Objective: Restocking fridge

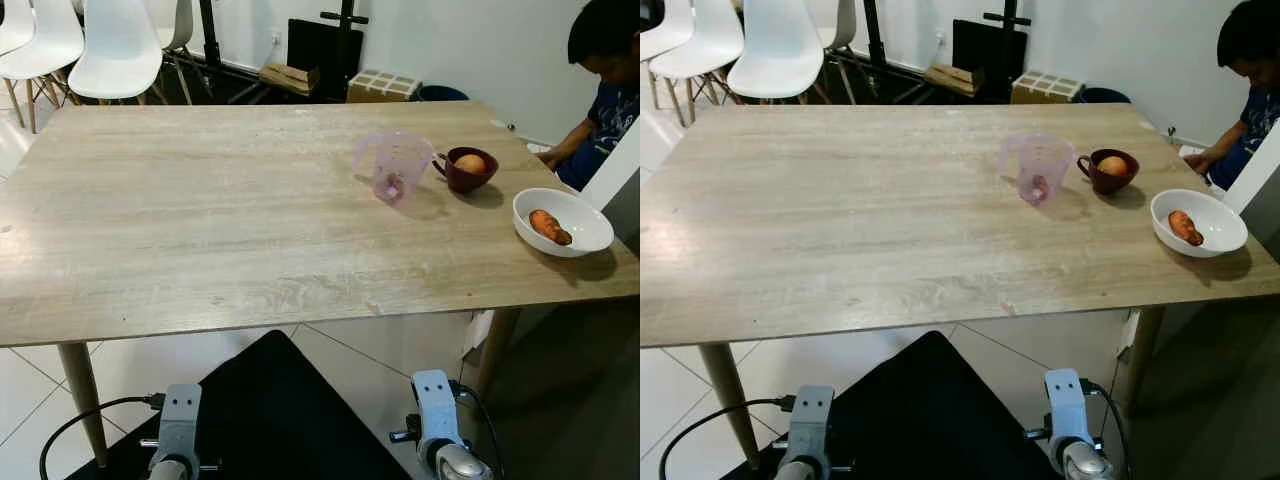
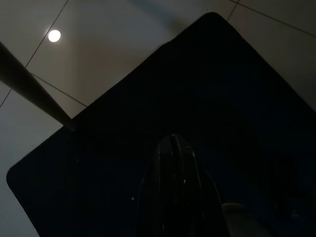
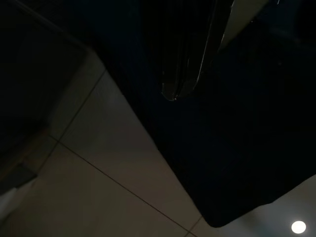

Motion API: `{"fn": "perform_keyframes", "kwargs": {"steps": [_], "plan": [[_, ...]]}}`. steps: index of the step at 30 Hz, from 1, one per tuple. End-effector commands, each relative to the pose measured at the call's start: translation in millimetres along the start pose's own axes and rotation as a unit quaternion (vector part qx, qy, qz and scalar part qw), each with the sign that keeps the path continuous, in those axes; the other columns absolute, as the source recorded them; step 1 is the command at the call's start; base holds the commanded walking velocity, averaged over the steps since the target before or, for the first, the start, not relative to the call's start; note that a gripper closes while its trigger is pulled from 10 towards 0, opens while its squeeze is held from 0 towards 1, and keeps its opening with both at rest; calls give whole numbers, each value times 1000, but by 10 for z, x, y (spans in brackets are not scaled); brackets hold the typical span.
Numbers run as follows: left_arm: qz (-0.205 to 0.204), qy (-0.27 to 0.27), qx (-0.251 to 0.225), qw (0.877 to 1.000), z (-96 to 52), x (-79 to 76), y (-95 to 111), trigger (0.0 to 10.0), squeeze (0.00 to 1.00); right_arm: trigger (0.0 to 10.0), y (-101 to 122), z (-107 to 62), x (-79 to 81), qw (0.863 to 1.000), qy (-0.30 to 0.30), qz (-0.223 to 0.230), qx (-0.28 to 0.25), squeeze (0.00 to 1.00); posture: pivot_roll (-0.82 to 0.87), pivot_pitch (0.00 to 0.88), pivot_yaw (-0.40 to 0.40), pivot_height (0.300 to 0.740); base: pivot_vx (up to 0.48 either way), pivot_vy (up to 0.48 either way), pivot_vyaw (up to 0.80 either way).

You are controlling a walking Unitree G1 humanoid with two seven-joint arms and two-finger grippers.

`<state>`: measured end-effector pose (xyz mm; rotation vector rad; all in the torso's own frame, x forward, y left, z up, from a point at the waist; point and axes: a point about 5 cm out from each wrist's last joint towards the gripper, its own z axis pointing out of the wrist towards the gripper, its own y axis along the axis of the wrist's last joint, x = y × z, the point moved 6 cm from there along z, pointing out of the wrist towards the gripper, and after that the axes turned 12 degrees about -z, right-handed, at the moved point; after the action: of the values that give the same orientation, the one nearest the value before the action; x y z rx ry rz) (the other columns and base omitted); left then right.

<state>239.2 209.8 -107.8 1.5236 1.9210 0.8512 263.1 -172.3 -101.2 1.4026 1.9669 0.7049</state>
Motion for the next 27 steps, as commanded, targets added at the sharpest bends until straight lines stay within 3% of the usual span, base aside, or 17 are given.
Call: {"fn": "perform_keyframes", "kwargs": {"steps": [1,4,6,21,23,27], "plan": [[-1,2,0,1000,-5,5,-9,10000,0,10000,-29,-10,-3,1000,0,-5,3,0,-63,68,-35,707,0,-480,0],[-4,0,-3,1000,-3,-18,4,10000,0,10000,-18,-6,14,1000,3,-6,1,0,-64,64,-38,707,0,-480,0],[-18,-2,-2,1000,-3,-31,-1,10000,0,10000,-16,-5,6,1000,3,-8,1,0,-64,62,-40,707,0,0,0],[-6,-10,-8,1000,-10,-65,12,10000,0,10000,-25,-10,-4,1000,4,-11,2,0,-69,60,-40,707,0,0,0],[7,-22,-12,1000,-13,-94,24,10000,0,10000,-13,-8,-3,1000,7,-16,0,0,-70,60,-41,707,0,0,0],[64,-100,-36,992,-75,-252,60,10000,0,10000,97,0,-3,999,39,-28,-23,0,-70,67,-46,707,0,0,0]]}}
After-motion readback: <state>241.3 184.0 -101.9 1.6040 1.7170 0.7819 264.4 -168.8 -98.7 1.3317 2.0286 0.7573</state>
